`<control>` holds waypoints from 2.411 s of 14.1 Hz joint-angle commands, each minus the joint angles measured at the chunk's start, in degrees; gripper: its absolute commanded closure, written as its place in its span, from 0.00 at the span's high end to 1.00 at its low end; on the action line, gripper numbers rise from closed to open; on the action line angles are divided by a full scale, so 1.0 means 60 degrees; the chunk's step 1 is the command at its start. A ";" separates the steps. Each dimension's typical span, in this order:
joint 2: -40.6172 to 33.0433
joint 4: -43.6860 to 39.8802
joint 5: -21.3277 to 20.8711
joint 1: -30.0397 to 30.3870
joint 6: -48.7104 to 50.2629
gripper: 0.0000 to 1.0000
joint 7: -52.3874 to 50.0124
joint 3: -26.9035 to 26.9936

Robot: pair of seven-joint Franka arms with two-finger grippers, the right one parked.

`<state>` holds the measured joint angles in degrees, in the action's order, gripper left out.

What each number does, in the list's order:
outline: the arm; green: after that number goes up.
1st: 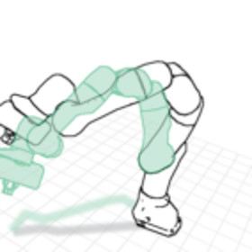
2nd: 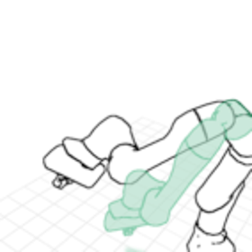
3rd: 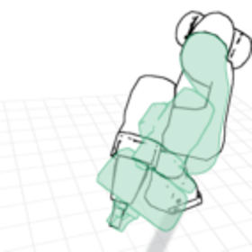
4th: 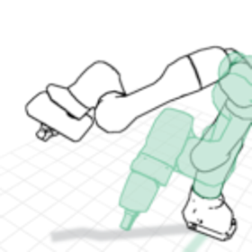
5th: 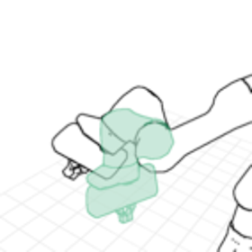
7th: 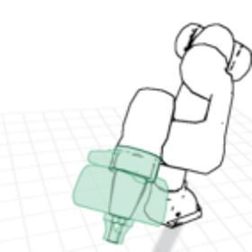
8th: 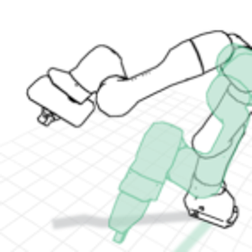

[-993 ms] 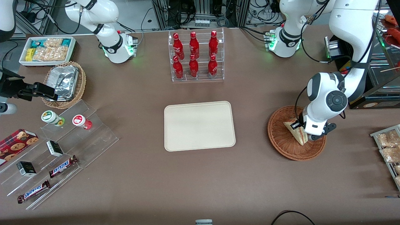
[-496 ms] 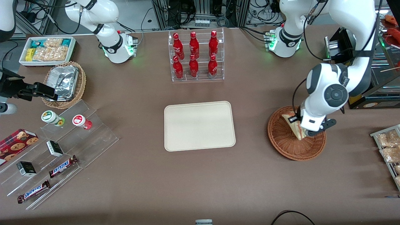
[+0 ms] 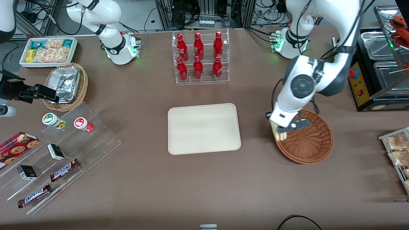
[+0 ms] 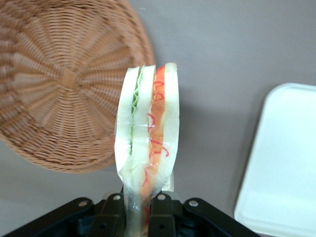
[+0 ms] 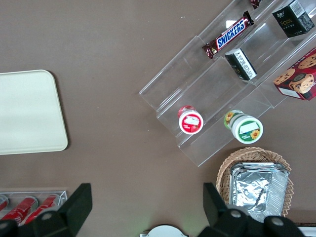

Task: Place sandwich from basket to tray
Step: 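Lift the sandwich out of the basket with the left gripper, then carry the sandwich over the cream tray with the left gripper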

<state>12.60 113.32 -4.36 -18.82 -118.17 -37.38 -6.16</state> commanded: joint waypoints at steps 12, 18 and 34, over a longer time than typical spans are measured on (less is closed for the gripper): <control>0.4137 -0.4851 0.1254 -0.3088 0.0257 0.00 -0.1224 0.0103; 0.5281 -0.6083 0.1181 -0.3441 0.0184 0.00 -0.2060 -0.0144; 0.5677 -0.6289 0.0682 -0.3749 0.0111 0.00 -0.2281 -0.0102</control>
<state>45.16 77.94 1.02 -40.85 -118.28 -49.32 -7.09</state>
